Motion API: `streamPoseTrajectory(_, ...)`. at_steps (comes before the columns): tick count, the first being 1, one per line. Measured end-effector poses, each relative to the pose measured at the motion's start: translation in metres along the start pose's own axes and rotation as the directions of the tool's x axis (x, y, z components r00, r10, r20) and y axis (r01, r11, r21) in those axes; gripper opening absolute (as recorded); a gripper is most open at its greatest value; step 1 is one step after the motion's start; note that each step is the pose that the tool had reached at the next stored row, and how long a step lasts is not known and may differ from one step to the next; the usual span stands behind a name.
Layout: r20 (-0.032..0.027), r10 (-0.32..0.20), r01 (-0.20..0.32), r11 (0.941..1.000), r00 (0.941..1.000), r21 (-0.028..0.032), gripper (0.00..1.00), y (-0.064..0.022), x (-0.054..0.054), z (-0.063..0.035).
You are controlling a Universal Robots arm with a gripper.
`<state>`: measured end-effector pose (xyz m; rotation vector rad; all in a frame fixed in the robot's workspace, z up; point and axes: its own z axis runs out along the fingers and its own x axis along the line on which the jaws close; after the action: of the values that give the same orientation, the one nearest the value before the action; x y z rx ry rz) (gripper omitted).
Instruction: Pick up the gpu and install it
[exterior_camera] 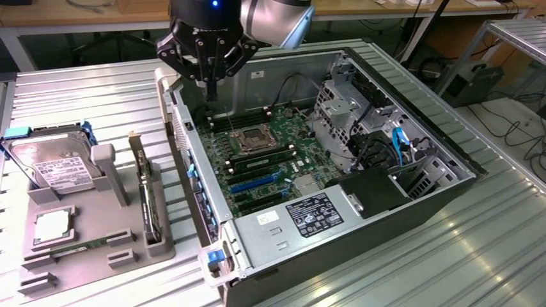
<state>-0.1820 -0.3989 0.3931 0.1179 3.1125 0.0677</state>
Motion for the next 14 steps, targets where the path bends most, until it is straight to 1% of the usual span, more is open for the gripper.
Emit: streamPoseTrajectory(14,0.0000,0.000,0.000,1.0000,1.0000,0.0000,0.11,-0.0003,0.0036,0.0001)
